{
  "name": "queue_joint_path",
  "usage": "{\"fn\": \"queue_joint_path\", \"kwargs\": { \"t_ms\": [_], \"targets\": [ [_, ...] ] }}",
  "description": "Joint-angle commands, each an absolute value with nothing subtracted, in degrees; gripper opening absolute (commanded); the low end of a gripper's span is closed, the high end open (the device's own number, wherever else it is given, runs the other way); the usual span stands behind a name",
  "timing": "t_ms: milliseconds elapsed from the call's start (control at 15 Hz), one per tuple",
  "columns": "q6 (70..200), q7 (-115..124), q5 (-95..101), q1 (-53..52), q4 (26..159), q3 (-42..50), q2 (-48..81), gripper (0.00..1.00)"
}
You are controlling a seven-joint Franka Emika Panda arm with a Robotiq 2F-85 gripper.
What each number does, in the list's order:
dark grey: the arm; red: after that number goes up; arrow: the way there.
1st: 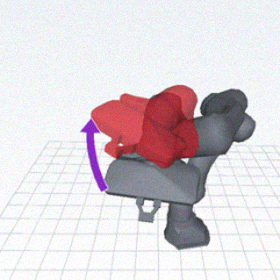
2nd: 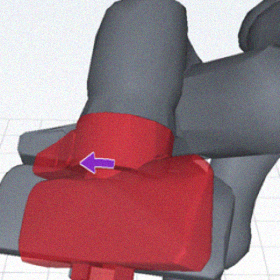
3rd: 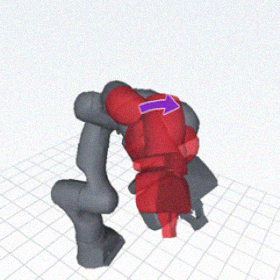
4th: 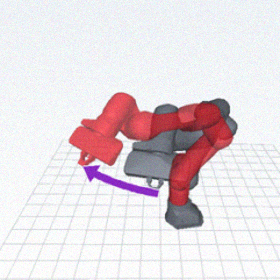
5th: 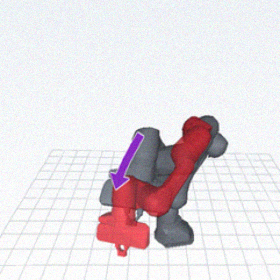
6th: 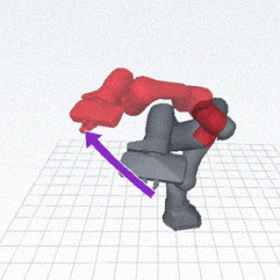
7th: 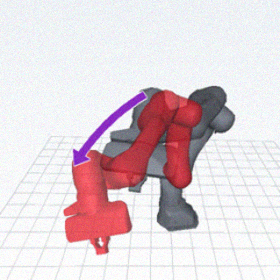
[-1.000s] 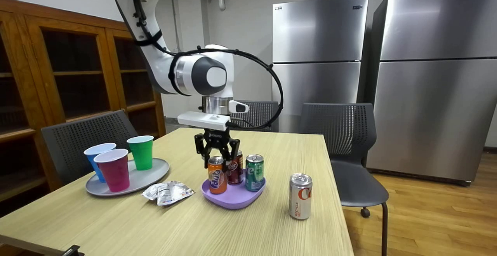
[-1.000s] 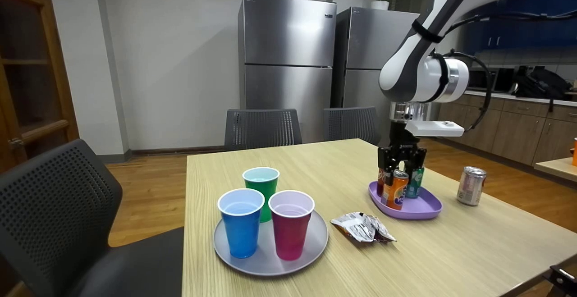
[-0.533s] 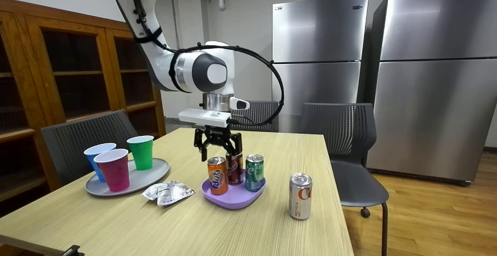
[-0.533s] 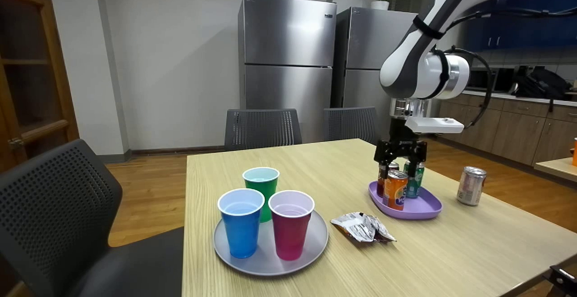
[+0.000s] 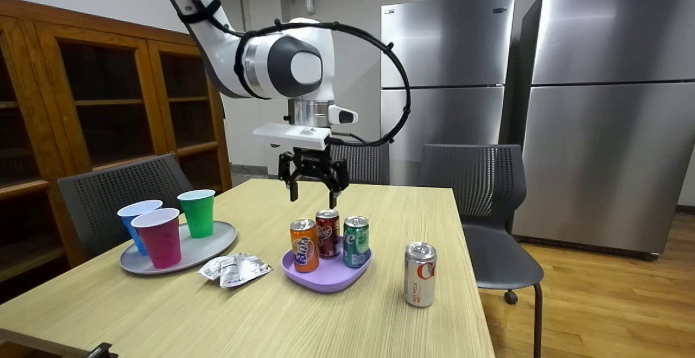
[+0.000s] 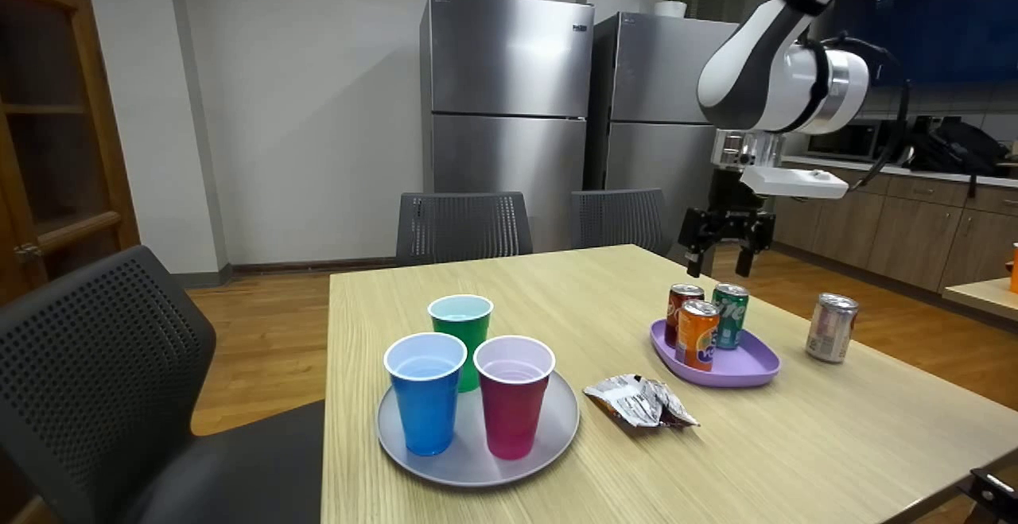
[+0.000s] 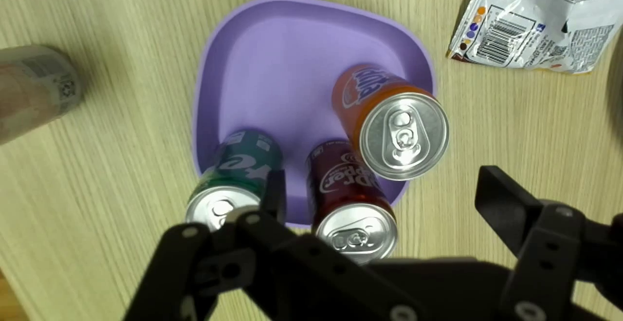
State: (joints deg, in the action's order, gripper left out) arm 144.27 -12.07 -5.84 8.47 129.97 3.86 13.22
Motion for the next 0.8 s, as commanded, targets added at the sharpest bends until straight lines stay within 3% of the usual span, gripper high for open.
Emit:
{"fn": "queue_joint_path", "kwargs": {
  "t_ms": [0,733],
  "targets": [
    [142.50,-14.74,-7.08,10.67,134.80,5.13,6.56,1.00],
    [142.29,-13.38,-5.77,15.48,138.32,14.01,4.75,1.00]
  ]
}}
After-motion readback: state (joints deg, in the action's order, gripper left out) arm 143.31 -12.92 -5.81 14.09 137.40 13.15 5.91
